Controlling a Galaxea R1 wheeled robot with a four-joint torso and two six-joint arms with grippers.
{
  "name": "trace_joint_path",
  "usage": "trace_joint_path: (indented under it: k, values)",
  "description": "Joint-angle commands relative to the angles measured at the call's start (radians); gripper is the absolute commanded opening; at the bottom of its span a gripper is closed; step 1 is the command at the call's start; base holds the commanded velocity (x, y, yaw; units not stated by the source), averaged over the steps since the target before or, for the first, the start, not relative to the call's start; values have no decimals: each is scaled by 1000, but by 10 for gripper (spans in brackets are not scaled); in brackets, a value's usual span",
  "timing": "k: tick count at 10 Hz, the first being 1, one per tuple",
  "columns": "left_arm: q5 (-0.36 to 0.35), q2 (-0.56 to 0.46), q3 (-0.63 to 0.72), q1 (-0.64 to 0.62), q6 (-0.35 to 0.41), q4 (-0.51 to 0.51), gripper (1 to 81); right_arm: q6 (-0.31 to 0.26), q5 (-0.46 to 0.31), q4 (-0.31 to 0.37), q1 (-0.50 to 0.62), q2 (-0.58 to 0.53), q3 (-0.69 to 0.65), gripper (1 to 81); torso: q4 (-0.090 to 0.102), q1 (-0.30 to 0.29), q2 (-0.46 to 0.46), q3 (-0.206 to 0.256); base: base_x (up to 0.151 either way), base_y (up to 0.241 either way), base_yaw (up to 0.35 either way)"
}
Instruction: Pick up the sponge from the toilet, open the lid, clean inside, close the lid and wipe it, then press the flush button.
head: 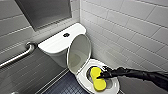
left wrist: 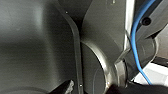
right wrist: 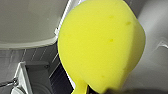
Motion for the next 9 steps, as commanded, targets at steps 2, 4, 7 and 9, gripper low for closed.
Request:
trace_joint_path:
  k: [2, 4, 7, 9]
  values:
    - [79, -6, 21, 27, 2, -5, 811, 66, -38, 7, 161, 126, -84, 10, 0, 0, 0, 0, 0, 0, 0]
    - [80, -8, 18, 27, 1, -7, 811, 106, 25, 8, 156, 195, -139, 10, 0, 0, 0, 0, 0, 0, 0]
    - [79, -11, 18, 29, -1, -10, 811, 117, 41, 5, 124, 315, -270, 10, 0, 0, 0, 0, 0, 0, 0]
    - [79, -14, 15, 32, -1, -10, 811, 112, 84, 4, 64, 353, -326, 10, 0, 0, 0, 0, 0, 0, 0]
